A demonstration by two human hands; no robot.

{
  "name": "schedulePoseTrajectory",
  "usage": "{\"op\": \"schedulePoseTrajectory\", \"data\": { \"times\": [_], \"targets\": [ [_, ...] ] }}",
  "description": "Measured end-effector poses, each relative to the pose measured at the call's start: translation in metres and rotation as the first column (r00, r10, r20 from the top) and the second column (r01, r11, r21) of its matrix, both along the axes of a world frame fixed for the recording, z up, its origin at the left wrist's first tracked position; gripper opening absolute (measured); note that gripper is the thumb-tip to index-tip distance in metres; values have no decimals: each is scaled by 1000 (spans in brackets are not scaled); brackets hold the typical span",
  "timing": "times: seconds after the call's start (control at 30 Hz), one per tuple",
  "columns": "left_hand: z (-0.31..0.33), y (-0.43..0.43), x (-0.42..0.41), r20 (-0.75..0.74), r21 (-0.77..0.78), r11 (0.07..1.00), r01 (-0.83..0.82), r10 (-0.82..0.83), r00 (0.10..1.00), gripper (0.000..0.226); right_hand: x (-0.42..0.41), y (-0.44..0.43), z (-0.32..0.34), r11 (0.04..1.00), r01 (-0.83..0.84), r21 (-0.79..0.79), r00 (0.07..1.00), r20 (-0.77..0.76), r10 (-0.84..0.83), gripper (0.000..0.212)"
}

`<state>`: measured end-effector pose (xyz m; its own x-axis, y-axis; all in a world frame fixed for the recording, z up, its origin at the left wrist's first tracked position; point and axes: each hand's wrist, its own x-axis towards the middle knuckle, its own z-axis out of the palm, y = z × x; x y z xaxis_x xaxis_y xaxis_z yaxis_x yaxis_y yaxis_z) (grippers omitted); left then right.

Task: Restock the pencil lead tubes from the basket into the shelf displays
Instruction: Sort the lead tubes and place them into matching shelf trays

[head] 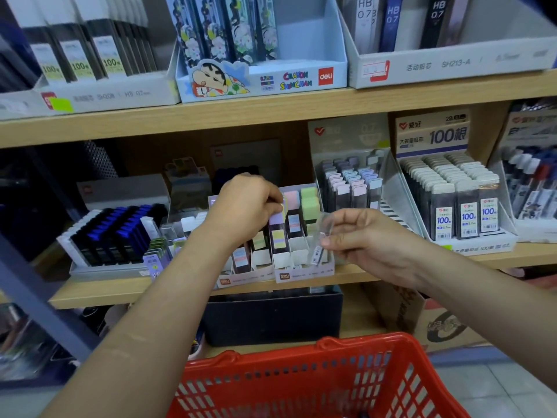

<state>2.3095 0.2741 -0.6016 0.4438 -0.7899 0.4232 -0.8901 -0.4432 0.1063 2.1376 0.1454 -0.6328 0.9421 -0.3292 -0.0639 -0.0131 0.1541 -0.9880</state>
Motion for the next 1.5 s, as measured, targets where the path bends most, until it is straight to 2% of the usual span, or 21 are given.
{"op": "schedulePoseTrajectory", "data": {
  "times": [0.1, 0.2, 0.3, 0.37, 0.43, 0.57, 0.67, 0.77, 0.83, 0.87, 0.93, 1.0, 1.1, 1.17, 1.23, 1.3, 1.37, 1.5],
  "targets": [
    [0, 3, -2, -15, -111, 994, 12, -14, 1000, 18, -2, 1, 2, 1000, -4, 1, 1000, 8, 4, 20],
    [12, 11, -17, -230, -257, 965, 62, -123, 966, 14, -1, 3, 2, 999, 19, -43, 1000, 10, -19, 24],
    [25, 23, -31, -499, -222, 952, 210, -296, 814, 19, 3, 10, 7, 998, 46, -36, 997, 60, -44, 17],
    [27, 31, -36, -631, -215, 947, 239, -321, 706, 24, 8, 18, 12, 997, 61, -37, 992, 109, -57, 13],
    [28, 39, -34, -679, -282, 940, 190, -336, 653, 22, 13, 27, 18, 997, 51, -50, 991, 127, -44, 12],
    [29, 61, -14, -695, -442, 894, 68, -389, 605, 15, 22, 46, 28, 994, -42, -100, 997, 56, 48, 11],
    [29, 77, -5, -665, -512, 859, -2, -394, 634, 20, 33, 57, 32, 984, -25, -177, 998, 51, 35, 7],
    [29, 90, 9, -577, -572, 811, -121, -293, 762, 24, 43, 63, 31, 959, 41, -280, 998, 56, -26, 6],
    [27, 100, 23, -502, -587, 783, -203, -155, 851, 23, 48, 64, 28, 889, 94, -449, 995, 63, -73, 9],
    [26, 105, 28, -476, -586, 775, -235, -95, 874, 21, 50, 64, 27, 822, 112, -558, 993, 85, -78, 12],
    [23, 114, 34, -441, -575, 777, -257, -29, 897, 16, 55, 65, 26, 622, 126, -773, 991, 127, -43, 20],
    [21, 120, 36, -406, -537, 803, -261, 25, 914, 17, 63, 67, 24, 361, 120, -925, 991, 133, 11, 34],
    [17, 127, 40, -364, -499, 821, -277, 91, 927, 21, 76, 74, 13, 38, 52, -998, 996, 54, 64, 46],
    [13, 131, 44, -344, -491, 821, -291, 124, 931, 23, 81, 78, 5, -87, 46, -995, 997, 40, 66, 44],
    [9, 133, 48, -339, -493, 813, -311, 149, 929, 24, 86, 79, 0, -163, 98, -982, 994, 88, 66, 39],
    [5, 132, 53, -345, -502, 799, -331, 165, 924, 22, 92, 74, -2, -192, 149, -970, 989, 142, 48, 44],
    [3, 131, 61, -367, -503, 786, -359, 182, 912, 20, 95, 72, -3, -174, 187, -967, 982, 183, 43, 50],
    [2, 130, 73, -422, -474, 792, -385, 179, 889, 16, 95, 78, -1, -125, 261, -957, 965, 254, 73, 37]
  ]
}}
